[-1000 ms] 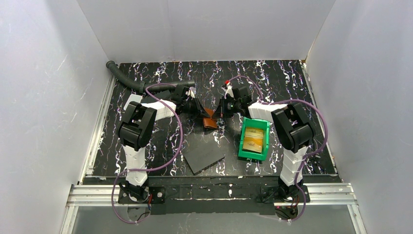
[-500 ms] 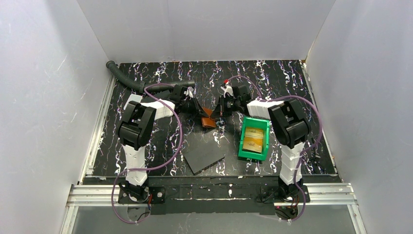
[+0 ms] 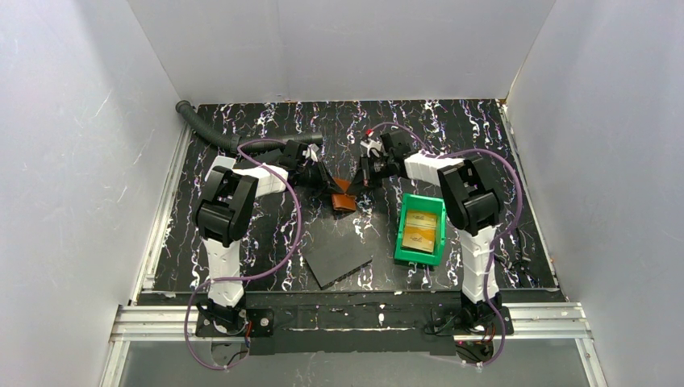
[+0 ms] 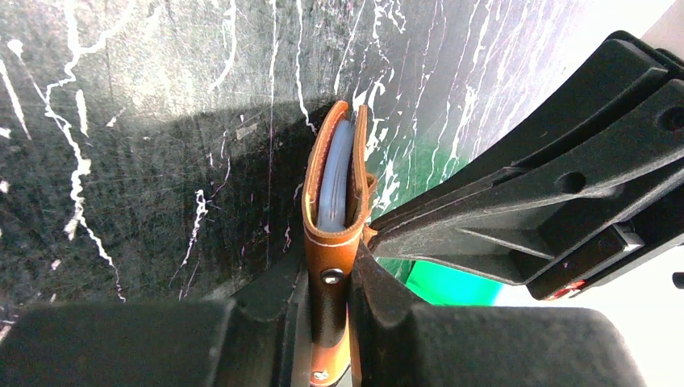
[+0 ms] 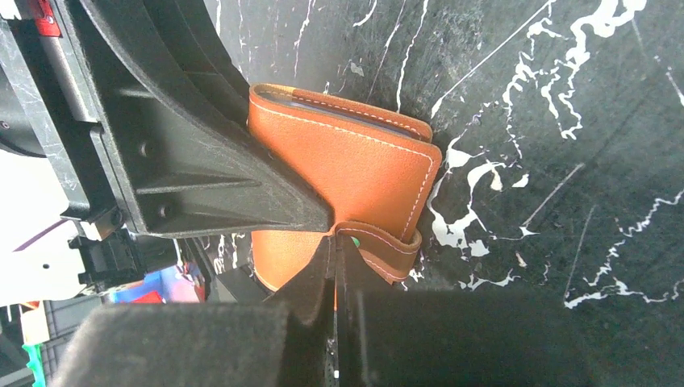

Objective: Put the credit cards into the card holder
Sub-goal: Close the card holder at the center of the board.

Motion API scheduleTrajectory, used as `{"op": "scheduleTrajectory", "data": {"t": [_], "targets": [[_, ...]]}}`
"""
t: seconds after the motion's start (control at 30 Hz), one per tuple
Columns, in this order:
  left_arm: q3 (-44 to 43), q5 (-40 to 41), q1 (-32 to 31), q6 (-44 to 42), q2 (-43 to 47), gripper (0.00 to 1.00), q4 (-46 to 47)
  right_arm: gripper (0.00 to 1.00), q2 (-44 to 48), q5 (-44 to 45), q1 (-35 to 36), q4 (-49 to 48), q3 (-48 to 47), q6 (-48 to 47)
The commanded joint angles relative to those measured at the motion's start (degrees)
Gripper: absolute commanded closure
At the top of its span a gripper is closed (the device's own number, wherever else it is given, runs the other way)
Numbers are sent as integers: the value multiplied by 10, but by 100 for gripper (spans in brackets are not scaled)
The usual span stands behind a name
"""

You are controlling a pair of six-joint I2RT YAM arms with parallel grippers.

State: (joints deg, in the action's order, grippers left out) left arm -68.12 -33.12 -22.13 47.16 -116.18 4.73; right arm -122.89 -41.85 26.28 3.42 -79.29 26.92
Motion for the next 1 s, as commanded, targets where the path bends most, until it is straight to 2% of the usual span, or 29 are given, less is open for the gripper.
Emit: {"op": "scheduleTrajectory", "data": {"t": [0.0,0.27,0.4,0.53,0.63,0.7,0.77,0.87,0.97], "targets": [[-4,-2,-24,-6,-31,100,-6,99,-89,133,66,101,-12,-72],[0,-7,-26,-4,-28,100,3,99,-151,265,121,197,-47,-73],[5,-10,-26,-2,-25,100,7,99,-178,302,137,194,-42,-51],[13,-7,-24,2,-20,100,7,99,-147,281,126,148,-2,-37],[-2,-3,-20,2,-27,100,-16,77,-94,215,99,117,5,-28],[-18,-4,-16,-11,-31,94,-51,65,-54,186,81,119,-14,-28],[-15,5,-10,-14,-24,79,-65,57,-16,179,69,144,-54,-45],[-17,16,5,-29,-10,62,-97,52,20,188,51,201,-114,-72],[-25,21,23,-50,3,55,-145,48,52,203,35,232,-130,-89]]}}
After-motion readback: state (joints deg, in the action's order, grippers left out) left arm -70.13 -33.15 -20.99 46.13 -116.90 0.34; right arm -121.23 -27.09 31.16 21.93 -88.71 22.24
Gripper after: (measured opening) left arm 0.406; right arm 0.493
